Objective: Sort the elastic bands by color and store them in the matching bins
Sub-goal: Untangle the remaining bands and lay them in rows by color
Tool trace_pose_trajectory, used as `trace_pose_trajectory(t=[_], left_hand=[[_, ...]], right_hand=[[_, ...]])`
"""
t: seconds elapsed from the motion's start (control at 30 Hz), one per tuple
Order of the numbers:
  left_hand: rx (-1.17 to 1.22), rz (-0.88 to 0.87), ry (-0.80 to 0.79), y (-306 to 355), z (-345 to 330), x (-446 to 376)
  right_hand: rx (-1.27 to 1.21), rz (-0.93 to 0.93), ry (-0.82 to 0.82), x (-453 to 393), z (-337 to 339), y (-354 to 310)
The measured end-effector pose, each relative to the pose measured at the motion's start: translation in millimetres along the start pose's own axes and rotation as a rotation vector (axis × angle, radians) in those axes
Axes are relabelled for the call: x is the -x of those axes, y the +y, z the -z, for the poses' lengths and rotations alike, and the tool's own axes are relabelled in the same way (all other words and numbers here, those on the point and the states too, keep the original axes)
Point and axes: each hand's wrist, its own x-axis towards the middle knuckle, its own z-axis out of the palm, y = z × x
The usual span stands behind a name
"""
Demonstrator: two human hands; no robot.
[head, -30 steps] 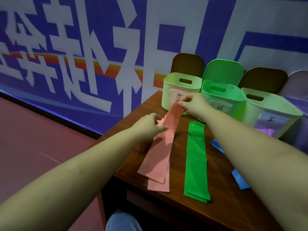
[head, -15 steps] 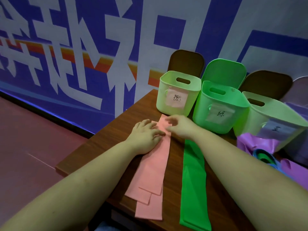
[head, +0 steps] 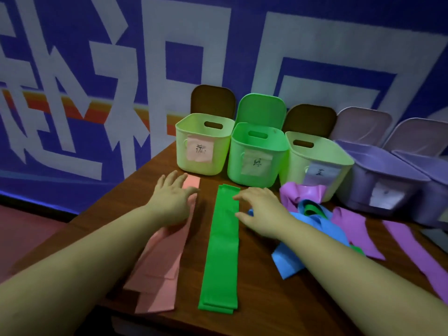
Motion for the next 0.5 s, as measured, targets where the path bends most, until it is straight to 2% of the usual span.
trace_pose_trajectory(t=[0.13, 0.3, 0.5], left_hand=[[0.176, -0.142, 0.099, 72, 2, -5], [0.402, -0.292, 0.040, 153, -4, -17], [0.353, -0.296, 0.057, 197, -25, -30]], right_hand=[[-0.097, -0.127, 0.113, 35, 16, 40], [-0.147, -0.243, 0.190, 65, 24, 78], [-0.215, -0.302, 0.303, 88, 16, 107]])
